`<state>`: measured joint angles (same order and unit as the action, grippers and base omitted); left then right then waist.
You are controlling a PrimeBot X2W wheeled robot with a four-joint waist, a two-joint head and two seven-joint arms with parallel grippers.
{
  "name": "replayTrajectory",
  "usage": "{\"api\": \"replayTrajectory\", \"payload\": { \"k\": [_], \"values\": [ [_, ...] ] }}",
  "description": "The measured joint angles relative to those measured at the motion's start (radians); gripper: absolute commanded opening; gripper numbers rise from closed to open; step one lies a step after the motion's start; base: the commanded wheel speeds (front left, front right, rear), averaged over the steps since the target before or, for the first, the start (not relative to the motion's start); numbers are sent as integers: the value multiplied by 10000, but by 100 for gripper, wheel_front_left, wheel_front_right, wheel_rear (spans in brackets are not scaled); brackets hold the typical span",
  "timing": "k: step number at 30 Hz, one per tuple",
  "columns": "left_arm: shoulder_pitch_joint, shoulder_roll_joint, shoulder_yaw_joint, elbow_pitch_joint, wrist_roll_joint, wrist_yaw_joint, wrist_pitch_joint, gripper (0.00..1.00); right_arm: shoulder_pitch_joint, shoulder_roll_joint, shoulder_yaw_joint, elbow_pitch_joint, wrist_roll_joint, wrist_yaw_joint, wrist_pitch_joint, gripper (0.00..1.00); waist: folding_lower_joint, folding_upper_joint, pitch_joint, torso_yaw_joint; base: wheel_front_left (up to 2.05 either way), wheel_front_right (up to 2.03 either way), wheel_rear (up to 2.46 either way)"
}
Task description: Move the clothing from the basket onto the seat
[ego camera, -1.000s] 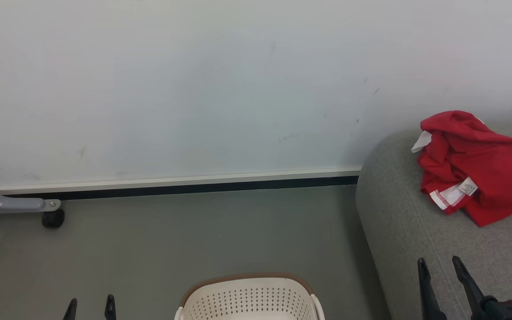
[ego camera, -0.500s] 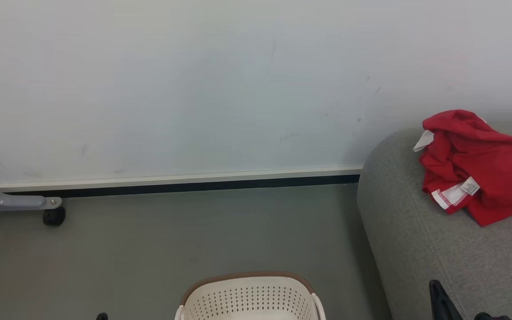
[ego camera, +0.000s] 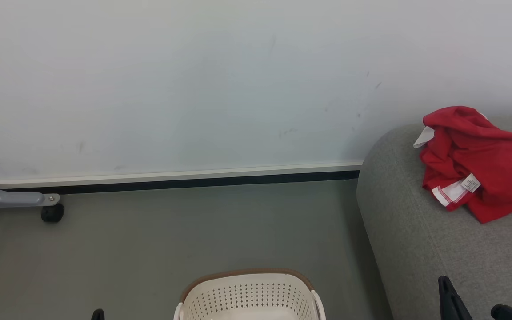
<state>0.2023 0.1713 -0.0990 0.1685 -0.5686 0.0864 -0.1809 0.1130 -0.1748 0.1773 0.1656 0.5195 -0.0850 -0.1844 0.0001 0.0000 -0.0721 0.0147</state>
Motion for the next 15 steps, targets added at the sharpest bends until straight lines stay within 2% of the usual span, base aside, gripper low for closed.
{"api": "replayTrajectory", "payload": {
  "k": [15],
  "values": [
    [-433, -190, 311, 201, -1701, -341, 489, 0, -274, 222, -514, 211, 1789, 324, 527, 0, 0, 0, 119, -24, 0, 0, 0]
  ]
}}
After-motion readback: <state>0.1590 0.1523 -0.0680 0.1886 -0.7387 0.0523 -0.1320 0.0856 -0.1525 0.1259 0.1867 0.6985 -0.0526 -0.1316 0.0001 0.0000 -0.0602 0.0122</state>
